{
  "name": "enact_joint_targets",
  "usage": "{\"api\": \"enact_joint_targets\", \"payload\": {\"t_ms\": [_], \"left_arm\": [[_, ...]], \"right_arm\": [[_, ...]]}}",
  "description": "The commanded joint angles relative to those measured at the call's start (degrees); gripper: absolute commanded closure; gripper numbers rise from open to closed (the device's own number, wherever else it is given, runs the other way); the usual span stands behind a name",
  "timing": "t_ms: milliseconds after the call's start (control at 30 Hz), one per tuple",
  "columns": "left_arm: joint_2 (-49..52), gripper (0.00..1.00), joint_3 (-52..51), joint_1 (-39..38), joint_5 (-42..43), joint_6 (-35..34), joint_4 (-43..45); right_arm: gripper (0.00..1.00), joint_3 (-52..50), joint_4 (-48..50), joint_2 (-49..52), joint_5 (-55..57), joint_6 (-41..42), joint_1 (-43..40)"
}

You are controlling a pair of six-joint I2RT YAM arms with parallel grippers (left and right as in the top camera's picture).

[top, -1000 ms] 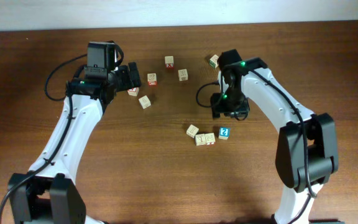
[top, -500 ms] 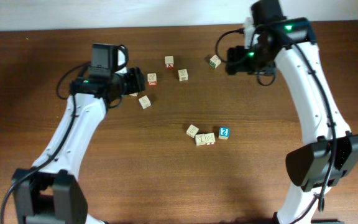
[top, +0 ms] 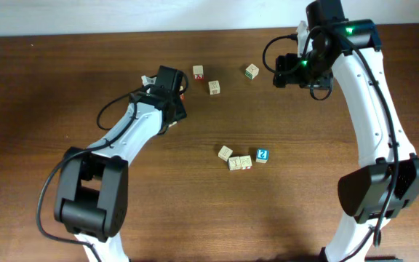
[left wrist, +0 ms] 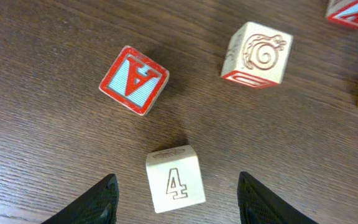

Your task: Rotate 5 blocks

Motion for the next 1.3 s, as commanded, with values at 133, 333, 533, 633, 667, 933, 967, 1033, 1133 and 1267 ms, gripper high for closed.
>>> {"api": "enact_joint_targets", "payload": {"t_ms": [133,333,533,633,667,933,967,1033,1133,1267], "left_arm": [[4.31,0.54,0.74,0.13,0.39,-0.98,1.53],[5.18,0.77,0.74,0.13,0.20,-0.94,1.92],[3.72,0.79,1.05,0.13,6.34,4.11,-0.96],[0.96,0.74,1.07,0.11,15.15,12.15,-2.40],[0.02,0.73,1.07,-0.04,19.54,15.23,-3.74],[-0.55,0.76,1.07,-7.43,22.77,29.16,-18.88],[-0.55,0.75,1.07,-9.16,22.73,33.59,-18.71],[-0.55,0.72,1.07,-10.27,22.25,36.96,-18.67],[-0.55,0.71,1.07,-10.86,17.05,39.98,-18.64],[-0.55,0.63,1.07,-10.91,16.68,49.59,-17.29]], "right_arm": [[0.20,0.26,0.00,-0.17,0.26,-1.18,0.57],[0.20,0.26,0.20,-0.17,0.28,-2.34,0.57],[0.20,0.26,0.20,-0.17,0.28,-2.34,0.57],[0.20,0.26,0.20,-0.17,0.28,-2.34,0.57],[0.20,0.26,0.20,-0.17,0.28,-2.34,0.57],[0.20,0.26,0.17,-0.17,0.26,-2.32,0.59],[0.20,0.26,0.00,-0.17,0.26,-2.34,0.59],[0.20,0.26,-0.33,-0.17,0.26,-2.34,0.59],[0.20,0.26,-0.46,-0.17,0.26,-2.34,0.59],[0.20,0.26,-0.46,-0.17,0.26,-2.34,0.59]]}}
